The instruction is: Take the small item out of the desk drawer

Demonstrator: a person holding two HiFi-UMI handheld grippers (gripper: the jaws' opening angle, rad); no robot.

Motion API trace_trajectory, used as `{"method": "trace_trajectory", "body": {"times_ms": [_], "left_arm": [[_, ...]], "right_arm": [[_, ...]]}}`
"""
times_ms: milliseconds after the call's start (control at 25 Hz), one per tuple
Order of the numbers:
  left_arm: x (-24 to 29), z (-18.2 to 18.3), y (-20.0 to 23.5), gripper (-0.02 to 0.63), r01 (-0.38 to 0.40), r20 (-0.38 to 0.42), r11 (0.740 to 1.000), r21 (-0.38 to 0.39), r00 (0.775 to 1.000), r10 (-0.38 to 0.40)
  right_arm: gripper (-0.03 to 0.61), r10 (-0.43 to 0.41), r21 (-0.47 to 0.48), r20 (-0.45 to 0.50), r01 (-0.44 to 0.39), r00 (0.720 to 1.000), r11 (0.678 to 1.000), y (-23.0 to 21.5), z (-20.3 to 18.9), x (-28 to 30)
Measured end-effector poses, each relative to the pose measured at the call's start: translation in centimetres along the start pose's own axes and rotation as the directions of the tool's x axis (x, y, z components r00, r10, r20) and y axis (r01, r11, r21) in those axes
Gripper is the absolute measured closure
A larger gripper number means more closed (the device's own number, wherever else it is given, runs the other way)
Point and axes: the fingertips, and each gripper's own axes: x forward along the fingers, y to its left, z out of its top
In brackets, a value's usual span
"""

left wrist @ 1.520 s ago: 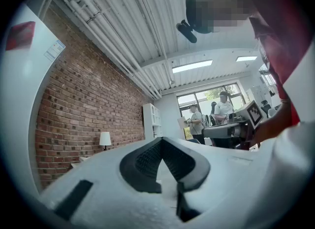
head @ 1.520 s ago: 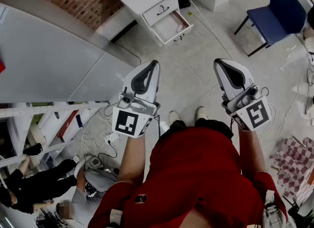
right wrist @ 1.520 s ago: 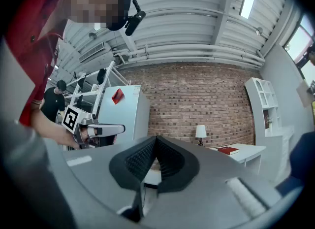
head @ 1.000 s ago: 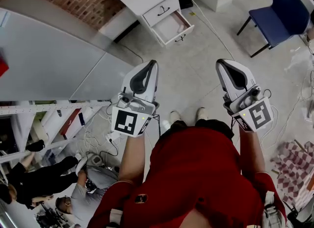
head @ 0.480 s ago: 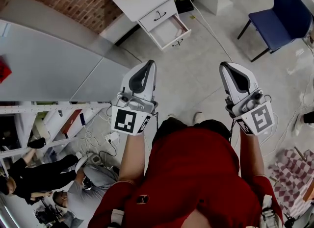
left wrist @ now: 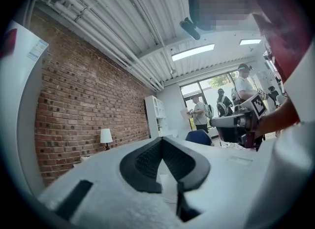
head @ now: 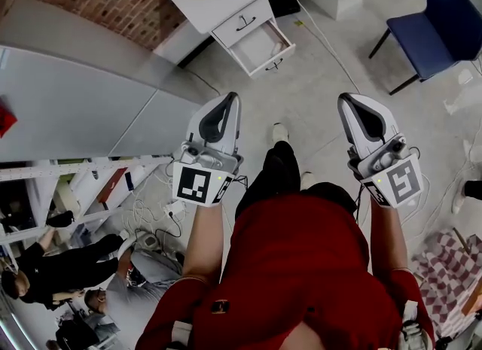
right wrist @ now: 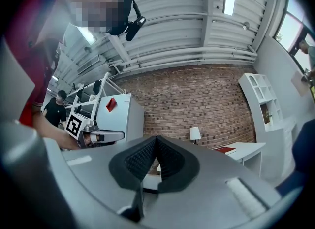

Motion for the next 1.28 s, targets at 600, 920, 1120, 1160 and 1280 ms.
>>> {"method": "trace_trajectory", "body": {"times_ms": [600,920,1120,1160,1280], "left_arm": [[13.1,-7.1,10.5,0.612,0.059,0.028,0.997,-0.041,0.998,-0.057],[21.2,-10.8,17.7,0.612,0.133,-0.015,0.987,-0.092,0.991,-0.135],[24.4,-14.1,20.4,0.612,0.188,-0.052,0.975,-0.117,0.979,-0.195],[24.9,-14.9,20.7,0.612,0.198,-0.059,0.972,-0.125,0.977,-0.207],[26.1,-17.1,21.8,0.612,0.227,-0.084,0.961,-0.16,0.967,-0.242]], "right_arm": [[0.568,-0.064,-0.056,-0.071,0.06,0.995,0.997,-9.8,-4.1,12.2],[0.568,-0.1,-0.06,-0.119,0.093,0.988,0.994,-15.6,-6.6,22.0],[0.568,-0.136,-0.044,-0.153,0.131,0.979,0.99,-18.6,-8.9,26.2],[0.568,-0.145,-0.043,-0.159,0.139,0.977,0.989,-19.1,-9.3,26.8],[0.568,-0.172,-0.044,-0.174,0.167,0.969,0.985,-20.3,-10.3,28.6]]}}
